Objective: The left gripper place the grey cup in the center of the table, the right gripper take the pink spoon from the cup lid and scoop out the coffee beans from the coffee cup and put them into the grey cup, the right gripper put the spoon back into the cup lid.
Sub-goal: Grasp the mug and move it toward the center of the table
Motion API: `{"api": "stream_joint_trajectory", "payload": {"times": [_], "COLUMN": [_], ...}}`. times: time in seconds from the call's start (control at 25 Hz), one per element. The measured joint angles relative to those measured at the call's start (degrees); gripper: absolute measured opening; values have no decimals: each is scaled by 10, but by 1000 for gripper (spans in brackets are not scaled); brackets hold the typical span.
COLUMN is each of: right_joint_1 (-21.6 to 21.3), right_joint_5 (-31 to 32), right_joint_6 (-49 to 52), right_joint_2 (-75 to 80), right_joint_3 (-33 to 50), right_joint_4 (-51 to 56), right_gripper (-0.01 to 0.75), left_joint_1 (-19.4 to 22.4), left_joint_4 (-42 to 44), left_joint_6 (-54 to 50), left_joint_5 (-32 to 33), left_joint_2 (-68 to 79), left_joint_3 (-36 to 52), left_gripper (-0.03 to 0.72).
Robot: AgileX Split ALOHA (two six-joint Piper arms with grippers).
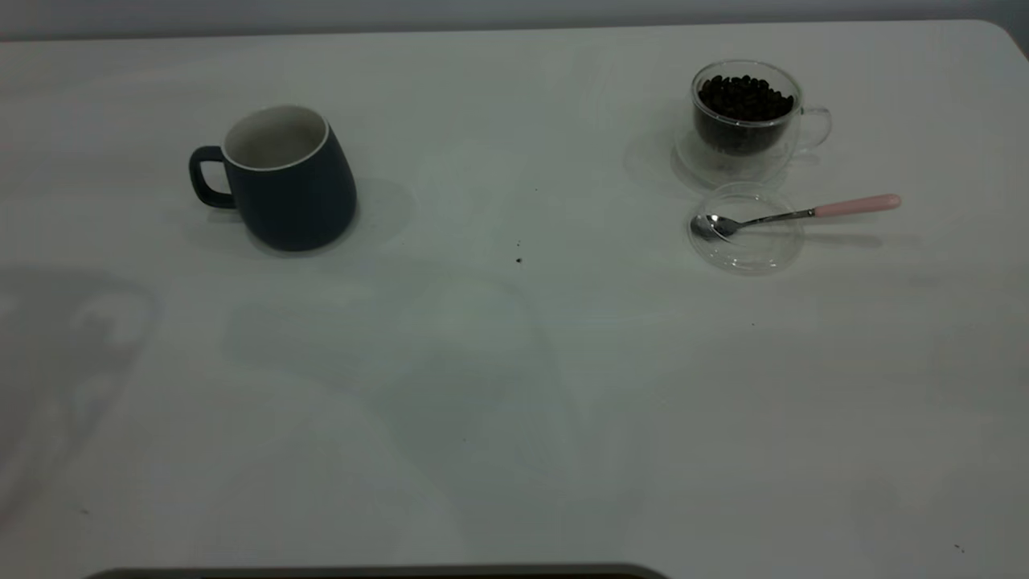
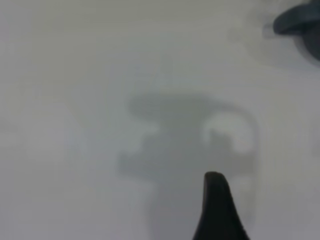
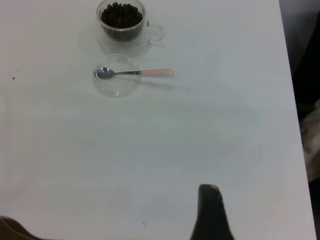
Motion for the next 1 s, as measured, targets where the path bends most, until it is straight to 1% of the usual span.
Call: {"api": "stream_joint_trajectory", "payload": {"times": [0.08,0.16,0.36,0.4,0.52,0.68,0.76,0.84,1.0], "right_joint_1": [0,0,0,0,0,0,0,0,0], "right_joint_5": [0,0,0,0,0,0,0,0,0], "right_joint_6": [0,0,0,0,0,0,0,0,0], "right_joint_2": [0,0,0,0,0,0,0,0,0], "right_joint_3": [0,0,0,0,0,0,0,0,0], "right_joint_4": [0,0,0,0,0,0,0,0,0], "right_gripper": [573,573,573,573,573,573,573,573,573], "left_joint_1": [0,0,0,0,-3,-20,-27,-30,-35], "left_joint_4": [-15,-34,-95,-108,-149,-161,-162,-167,-179], "left_joint_6": [43,101,292,335,466,655,723,763,779], "left_joint_5": [12,40,134,154,188,197,193,171,128], "left_joint_2": [56,111,252,280,349,403,414,422,441], "left_joint_3": [-56,-108,-278,-302,-363,-385,-387,-389,-389], "left_gripper": [565,565,565,565,565,565,565,565,565]}}
